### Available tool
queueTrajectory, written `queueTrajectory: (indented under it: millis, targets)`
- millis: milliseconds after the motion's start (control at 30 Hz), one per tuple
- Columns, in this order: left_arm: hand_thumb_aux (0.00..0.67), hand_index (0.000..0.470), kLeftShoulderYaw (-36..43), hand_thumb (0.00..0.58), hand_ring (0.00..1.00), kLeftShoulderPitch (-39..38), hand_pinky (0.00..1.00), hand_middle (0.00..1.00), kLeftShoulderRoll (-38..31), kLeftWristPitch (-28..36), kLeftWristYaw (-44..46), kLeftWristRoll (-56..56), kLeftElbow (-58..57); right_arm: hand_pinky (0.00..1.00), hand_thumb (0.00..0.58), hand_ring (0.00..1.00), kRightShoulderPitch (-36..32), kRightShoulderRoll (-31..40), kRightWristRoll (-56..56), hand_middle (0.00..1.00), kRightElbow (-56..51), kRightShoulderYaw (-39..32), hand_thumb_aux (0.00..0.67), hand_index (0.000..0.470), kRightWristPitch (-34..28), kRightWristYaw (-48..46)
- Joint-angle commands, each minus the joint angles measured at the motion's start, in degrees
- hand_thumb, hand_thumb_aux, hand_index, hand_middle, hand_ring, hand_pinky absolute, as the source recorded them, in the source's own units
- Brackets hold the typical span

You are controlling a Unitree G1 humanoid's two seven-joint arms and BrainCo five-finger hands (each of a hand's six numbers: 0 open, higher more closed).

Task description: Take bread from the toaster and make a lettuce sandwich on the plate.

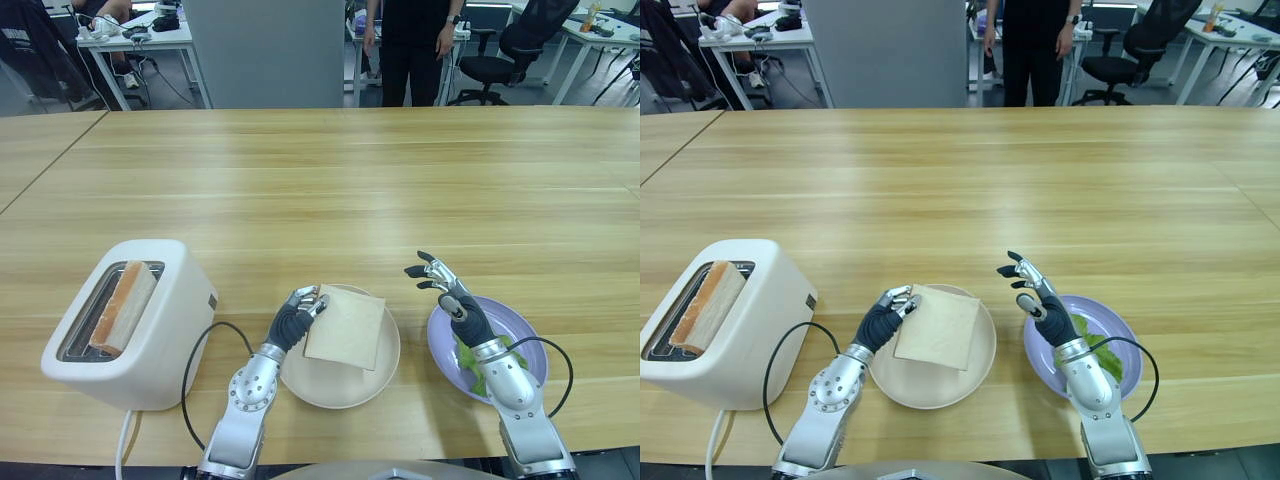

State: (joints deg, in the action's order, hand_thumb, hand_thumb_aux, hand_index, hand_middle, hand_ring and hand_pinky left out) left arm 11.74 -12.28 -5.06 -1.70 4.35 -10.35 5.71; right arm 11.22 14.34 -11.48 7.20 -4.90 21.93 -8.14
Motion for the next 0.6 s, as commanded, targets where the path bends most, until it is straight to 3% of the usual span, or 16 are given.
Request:
queueTrajectory:
  millis: [33, 200, 467, 600]
  targets:
    - [0.67, 0.46, 1.5, 0.58, 1.0, 0.52, 1.0, 1.0, -0.11, -1.41, -2.8, -3.85, -3.98, 0.27, 0.0, 0.27, -0.49, 0.1, 0.64, 0.27, -0.71, -0.26, 0.0, 0.0, -0.52, -0.7]
    - [0.67, 0.46, 2.28, 0.58, 1.0, 0.93, 1.0, 1.0, -0.01, -5.23, -6.52, -6.76, -8.75, 0.27, 0.0, 0.27, -1.1, -0.01, 1.22, 0.27, -1.17, -0.08, 0.0, 0.0, -0.77, -1.11]
    - [0.67, 0.46, 1.25, 0.58, 1.0, 1.04, 1.0, 1.0, 0.62, -18.01, -14.02, -8.24, -16.55, 0.27, 0.0, 0.27, -1.36, 0.21, 1.76, 0.27, -1.8, 0.27, 0.0, 0.0, -0.64, -1.11]
    - [0.67, 0.46, 0.92, 0.58, 1.0, 1.21, 1.0, 1.0, -0.01, -20.22, -16.19, -9.92, -18.39, 0.27, 0.0, 0.27, -1.26, 0.2, 1.84, 0.27, -1.88, 0.47, 0.0, 0.0, -0.61, -1.02]
